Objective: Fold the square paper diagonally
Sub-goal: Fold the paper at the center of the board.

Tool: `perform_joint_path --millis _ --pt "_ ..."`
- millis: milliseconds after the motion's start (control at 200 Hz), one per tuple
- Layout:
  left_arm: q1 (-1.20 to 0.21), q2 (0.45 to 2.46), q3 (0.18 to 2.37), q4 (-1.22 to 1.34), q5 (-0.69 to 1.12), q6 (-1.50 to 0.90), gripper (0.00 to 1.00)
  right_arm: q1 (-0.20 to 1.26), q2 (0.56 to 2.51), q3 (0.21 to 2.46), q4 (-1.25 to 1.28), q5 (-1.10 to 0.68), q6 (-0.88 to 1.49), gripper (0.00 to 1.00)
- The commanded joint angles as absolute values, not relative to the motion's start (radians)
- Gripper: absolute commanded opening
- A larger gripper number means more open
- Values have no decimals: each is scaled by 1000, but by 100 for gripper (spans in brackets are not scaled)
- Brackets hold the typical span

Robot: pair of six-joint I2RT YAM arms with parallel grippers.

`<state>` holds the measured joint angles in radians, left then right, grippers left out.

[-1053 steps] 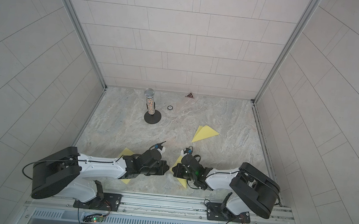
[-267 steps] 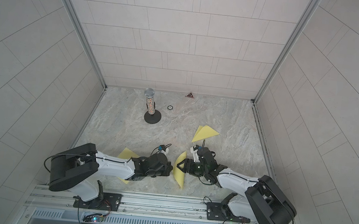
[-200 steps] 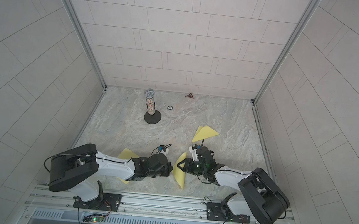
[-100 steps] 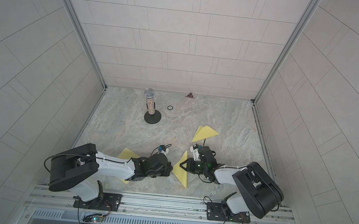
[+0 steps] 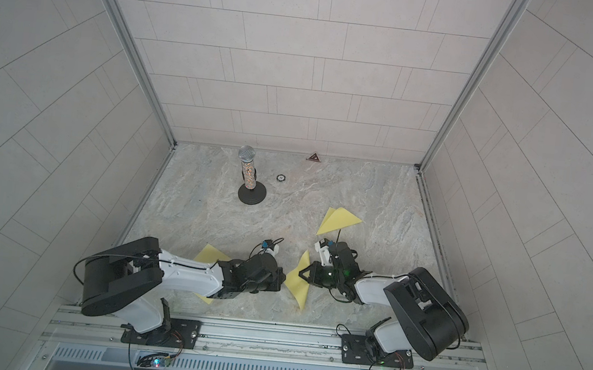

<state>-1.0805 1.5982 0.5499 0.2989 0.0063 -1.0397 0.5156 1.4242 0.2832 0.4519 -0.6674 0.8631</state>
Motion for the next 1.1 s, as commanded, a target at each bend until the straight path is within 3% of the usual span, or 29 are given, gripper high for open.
perform_joint_path --millis 0,335,540,645,775,951,1036,1096 --pt "-1086 1653 520 124 -5 -1032 0 503 1402 274 427 -657 847 21" --pt "-1087 1657 521 123 -7 -1031 0 469 1411 299 479 -697 820 30" --pt "-1088 1660 524 124 -5 -1029 0 445 1443 322 489 -720 792 30" --pt "-1087 1661 524 124 -7 -1029 0 432 1469 332 511 -736 789 24" --pt "-1087 1665 526 121 -5 -1028 0 429 1494 339 535 -751 788 0" --pt "-1086 1669 523 122 -8 -1029 0 424 1487 342 526 -748 778 0" --pt "-1087 1671 521 123 -10 -1029 0 420 1478 344 510 -737 769 19" --pt "-1088 1672 521 123 -9 -1030 0 414 1473 348 500 -733 763 28"
